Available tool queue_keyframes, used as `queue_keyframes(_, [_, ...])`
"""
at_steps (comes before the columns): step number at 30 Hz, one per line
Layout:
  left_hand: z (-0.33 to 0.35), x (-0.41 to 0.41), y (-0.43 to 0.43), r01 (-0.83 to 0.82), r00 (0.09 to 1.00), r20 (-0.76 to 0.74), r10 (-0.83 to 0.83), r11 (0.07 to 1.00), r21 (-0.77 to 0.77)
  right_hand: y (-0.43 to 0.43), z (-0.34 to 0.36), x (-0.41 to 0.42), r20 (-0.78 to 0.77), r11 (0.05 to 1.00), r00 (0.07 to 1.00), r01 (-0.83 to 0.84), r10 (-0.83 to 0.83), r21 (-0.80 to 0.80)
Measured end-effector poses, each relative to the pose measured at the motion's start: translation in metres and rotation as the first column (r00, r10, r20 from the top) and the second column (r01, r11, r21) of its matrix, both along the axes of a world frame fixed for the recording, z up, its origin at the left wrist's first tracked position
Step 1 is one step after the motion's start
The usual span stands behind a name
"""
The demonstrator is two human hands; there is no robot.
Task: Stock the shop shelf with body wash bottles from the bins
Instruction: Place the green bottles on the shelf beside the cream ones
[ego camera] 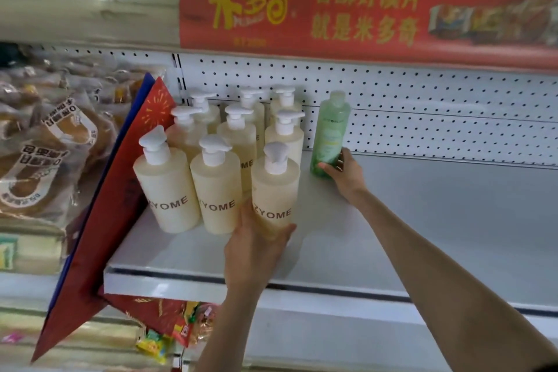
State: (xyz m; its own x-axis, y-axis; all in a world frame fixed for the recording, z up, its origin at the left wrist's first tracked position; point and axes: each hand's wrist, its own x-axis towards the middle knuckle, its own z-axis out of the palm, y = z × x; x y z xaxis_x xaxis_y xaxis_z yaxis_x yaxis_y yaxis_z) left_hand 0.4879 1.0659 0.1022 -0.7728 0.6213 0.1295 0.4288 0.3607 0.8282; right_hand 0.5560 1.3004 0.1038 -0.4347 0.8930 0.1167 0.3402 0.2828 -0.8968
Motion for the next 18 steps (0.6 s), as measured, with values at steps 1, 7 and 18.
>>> queue_keyframes(1, [0.0,0.0,0.0,-0.002,1.0,-0.01,0.002,1.0,0.001,0.003,0.0,-0.002,-0.001,1.0,1.0,0.0,0.0,-0.003])
queue_keyframes(7, [-0.002,0.0,-0.001,0.003,1.0,-0.03,-0.003,1.0,-0.017,0.02,-0.004,-0.011,0.014,1.0,1.0,-0.002,0.002,0.008])
queue_keyframes(18, [0.001,0.003,-0.001,0.005,0.999,-0.039,-0.007,0.999,-0.036,0.024,-0.006,-0.014,0.034,1.0,0.999,-0.027,0.027,-0.009])
